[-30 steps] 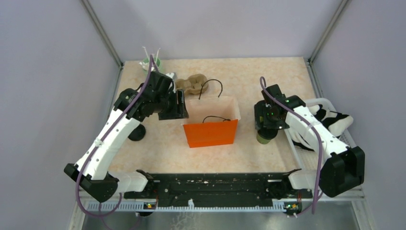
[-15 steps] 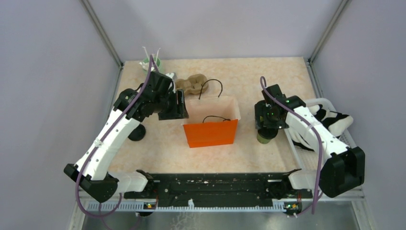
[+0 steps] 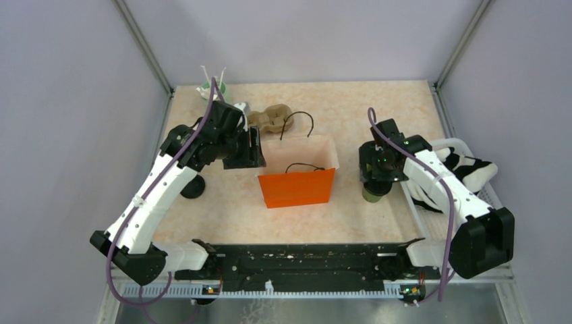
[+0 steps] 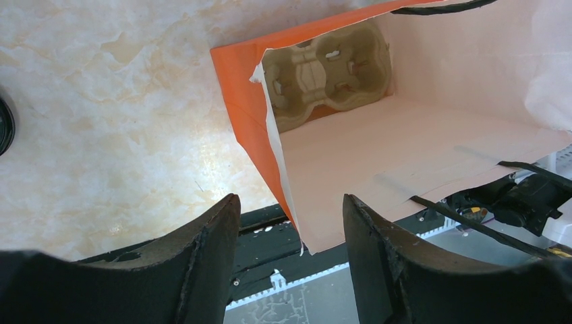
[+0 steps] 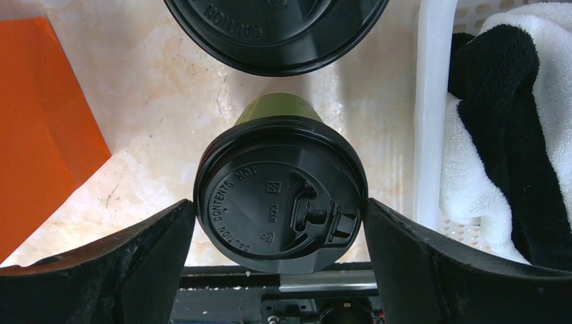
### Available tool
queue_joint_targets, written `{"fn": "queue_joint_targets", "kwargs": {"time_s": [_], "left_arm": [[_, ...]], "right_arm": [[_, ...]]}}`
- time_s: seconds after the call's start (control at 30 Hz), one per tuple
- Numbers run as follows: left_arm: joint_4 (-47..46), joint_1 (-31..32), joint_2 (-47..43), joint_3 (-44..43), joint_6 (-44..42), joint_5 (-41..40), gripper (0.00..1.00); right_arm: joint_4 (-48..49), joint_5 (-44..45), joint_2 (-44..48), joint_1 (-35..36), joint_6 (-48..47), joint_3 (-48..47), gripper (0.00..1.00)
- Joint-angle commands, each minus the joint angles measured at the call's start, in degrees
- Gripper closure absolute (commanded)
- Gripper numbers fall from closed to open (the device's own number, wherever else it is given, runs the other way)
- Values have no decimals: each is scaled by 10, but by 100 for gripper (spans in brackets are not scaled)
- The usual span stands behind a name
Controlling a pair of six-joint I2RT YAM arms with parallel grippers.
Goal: Pack the takeout coffee
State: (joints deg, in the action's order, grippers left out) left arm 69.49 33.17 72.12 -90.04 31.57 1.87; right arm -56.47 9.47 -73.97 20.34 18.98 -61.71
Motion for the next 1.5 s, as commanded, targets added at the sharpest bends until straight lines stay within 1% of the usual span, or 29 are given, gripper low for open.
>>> {"fn": "queue_joint_targets", "kwargs": {"time_s": [0.0,0.07,0.2,0.57,0.87,1.47], "left_arm": [[-17,-1,-7,0,-6,2,36],[-17,-1,-7,0,-6,1,36],[-18,-1,-4,0,-6,3,36],[-23,-1,7,-3,-11,9,36],[-19,-1,7,0,-9,2,35],[-16,-1,12,6,-13,-11,35]], "right_arm": [[10,-9,2,-6,-8,4,10],[7,-13,6,-6,-7,2,12],[1,-18,14,-6,-7,-6,19],[4,-13,17,-6,-15,-3,30],[-7,-13,26,-6,-20,-19,30],[-17,-8,41,-6,-42,-36,27]]}}
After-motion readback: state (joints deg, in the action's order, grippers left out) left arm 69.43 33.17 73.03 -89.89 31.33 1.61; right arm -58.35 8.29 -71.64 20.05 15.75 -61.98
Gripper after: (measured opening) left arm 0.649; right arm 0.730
